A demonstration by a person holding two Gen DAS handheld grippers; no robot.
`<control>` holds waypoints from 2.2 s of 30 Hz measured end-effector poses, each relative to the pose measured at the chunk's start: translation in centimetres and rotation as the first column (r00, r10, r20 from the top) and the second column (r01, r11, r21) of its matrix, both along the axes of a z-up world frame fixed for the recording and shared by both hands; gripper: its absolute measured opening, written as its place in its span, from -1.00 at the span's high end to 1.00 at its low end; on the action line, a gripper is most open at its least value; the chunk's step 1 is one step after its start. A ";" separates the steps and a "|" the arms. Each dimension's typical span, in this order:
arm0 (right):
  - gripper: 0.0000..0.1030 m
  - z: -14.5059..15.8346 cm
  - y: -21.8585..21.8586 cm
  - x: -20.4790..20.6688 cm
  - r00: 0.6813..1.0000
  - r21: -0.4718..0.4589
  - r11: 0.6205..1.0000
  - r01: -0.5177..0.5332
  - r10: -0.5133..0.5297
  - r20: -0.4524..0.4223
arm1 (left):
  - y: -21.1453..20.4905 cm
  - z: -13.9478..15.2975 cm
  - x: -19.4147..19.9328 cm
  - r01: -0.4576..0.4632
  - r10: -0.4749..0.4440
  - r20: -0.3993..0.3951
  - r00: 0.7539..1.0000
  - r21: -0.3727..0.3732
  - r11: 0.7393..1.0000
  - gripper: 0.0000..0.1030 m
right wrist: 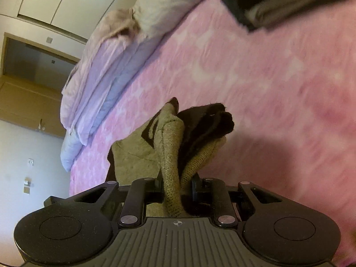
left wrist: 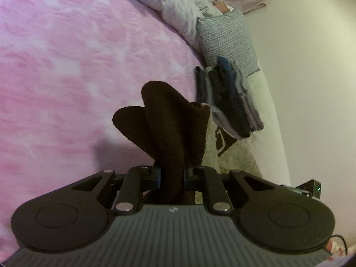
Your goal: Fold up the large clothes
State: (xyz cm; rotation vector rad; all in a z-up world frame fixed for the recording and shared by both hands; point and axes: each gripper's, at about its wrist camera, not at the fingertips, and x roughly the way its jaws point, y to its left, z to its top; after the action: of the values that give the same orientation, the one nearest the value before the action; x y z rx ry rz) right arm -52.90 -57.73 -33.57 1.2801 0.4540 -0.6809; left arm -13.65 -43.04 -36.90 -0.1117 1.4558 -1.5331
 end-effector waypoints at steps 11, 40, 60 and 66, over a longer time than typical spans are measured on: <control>0.68 11.7 -8.7 -8.5 0.990 -0.138 0.984 0.116 -0.103 0.099 | -14.0 12.6 -7.5 0.083 -0.075 0.056 0.996 -0.159 0.984 0.76; 0.67 11.7 -42.1 -24.9 0.981 -0.055 0.987 0.149 -0.141 0.134 | -46.1 14.8 -25.8 0.008 0.002 0.097 0.995 -0.110 0.994 0.76; 0.21 11.1 -37.7 -14.6 0.881 -0.583 0.808 -0.083 -0.214 -0.421 | -50.2 14.0 -34.4 0.189 -0.067 0.644 0.762 -0.121 0.975 0.65; 0.27 7.6 -39.7 -13.2 0.818 -0.553 0.822 -0.131 -0.226 -0.530 | -52.8 10.9 -35.3 0.210 -0.106 0.715 0.691 -0.059 0.976 0.64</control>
State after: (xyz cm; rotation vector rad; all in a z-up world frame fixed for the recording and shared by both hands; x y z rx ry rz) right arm -66.09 -97.47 -25.99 0.4856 0.6487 -1.1632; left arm -48.98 -95.85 -25.98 0.5009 0.7415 -1.5612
